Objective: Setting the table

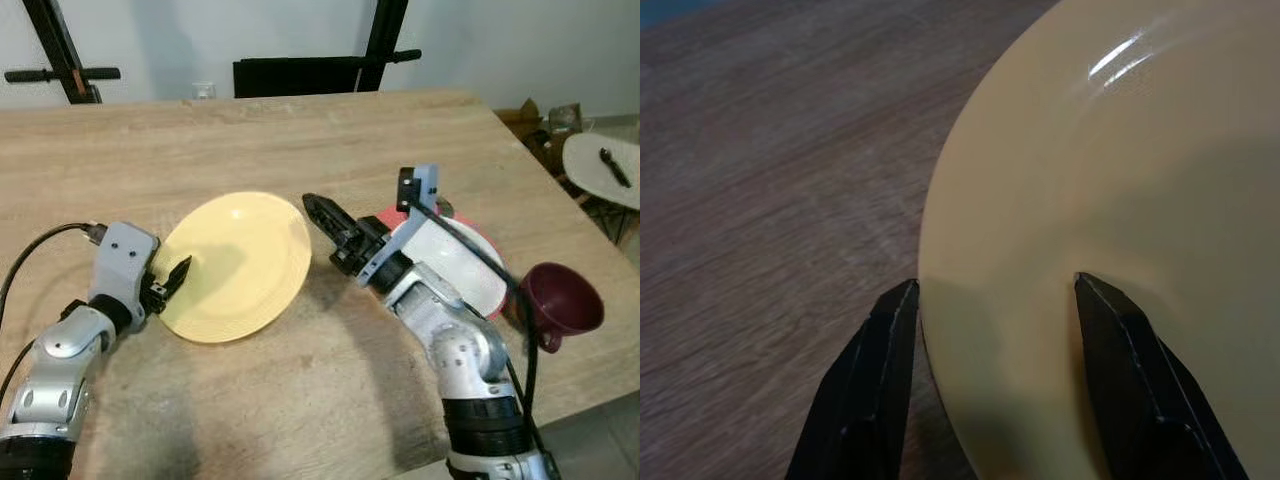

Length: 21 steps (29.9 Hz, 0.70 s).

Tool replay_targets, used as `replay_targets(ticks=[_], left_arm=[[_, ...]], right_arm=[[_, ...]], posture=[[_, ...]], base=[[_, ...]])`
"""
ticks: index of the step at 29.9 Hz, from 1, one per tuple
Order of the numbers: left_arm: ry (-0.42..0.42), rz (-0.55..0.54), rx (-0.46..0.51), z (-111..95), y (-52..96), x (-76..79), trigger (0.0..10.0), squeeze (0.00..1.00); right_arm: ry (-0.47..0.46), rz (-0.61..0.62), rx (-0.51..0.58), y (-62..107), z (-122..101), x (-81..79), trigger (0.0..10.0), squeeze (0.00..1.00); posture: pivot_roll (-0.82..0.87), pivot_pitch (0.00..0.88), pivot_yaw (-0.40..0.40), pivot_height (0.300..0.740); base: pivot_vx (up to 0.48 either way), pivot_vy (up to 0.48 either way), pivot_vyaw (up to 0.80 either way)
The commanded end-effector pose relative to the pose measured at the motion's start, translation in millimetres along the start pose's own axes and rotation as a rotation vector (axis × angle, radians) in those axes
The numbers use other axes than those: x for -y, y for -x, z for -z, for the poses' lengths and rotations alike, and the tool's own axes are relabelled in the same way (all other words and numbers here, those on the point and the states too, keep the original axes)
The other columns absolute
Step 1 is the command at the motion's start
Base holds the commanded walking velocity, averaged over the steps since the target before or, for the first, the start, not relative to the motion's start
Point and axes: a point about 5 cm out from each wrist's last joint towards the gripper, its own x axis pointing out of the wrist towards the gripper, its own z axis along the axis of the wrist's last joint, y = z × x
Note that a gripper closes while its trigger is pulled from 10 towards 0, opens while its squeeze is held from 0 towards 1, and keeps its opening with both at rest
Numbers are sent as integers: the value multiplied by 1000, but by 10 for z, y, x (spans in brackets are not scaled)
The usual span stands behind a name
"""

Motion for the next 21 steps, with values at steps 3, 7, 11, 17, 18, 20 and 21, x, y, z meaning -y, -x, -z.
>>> replay_targets(ticks=[3, 7, 11, 17, 18, 20, 21], left_arm=[[34, 57, -161, 363, 63, 187, 10000, 0], [35, 72, -146, 344, 74, 204, 10000, 0], [30, 82, -133, 308, 88, 223, 10000, 0], [31, 79, -125, 293, 103, 214, 10000, 0], [30, 78, -125, 290, 101, 214, 10000, 0], [30, 81, -123, 285, 108, 220, 10000, 0], [29, 81, -122, 284, 113, 222, 10000, 0]], right_arm=[[-38, 15, -95, 64, 61, 47, 10000, 0], [-108, 90, -185, 244, 110, 172, 10000, 0], [-197, 96, -253, 441, 171, 224, 10000, 0], [-335, 60, -213, 343, 207, 166, 10000, 0], [-358, 55, -207, 320, 216, 160, 10000, 0], [-383, 58, -188, 293, 224, 160, 10000, 0], [-386, 64, -182, 283, 223, 162, 10000, 0]], posture=[[-30, 156, -89, 740], [-34, 157, -93, 740], [-40, 159, -93, 740], [-31, 158, -94, 740], [-31, 158, -94, 740], [-29, 161, -96, 740], [-31, 162, -96, 740]], base=[[0, 0, 0], [0, 0, 0], [0, 0, 0], [0, 0, 0], [0, 0, 0], [0, 0, 0], [0, 0, 0]])
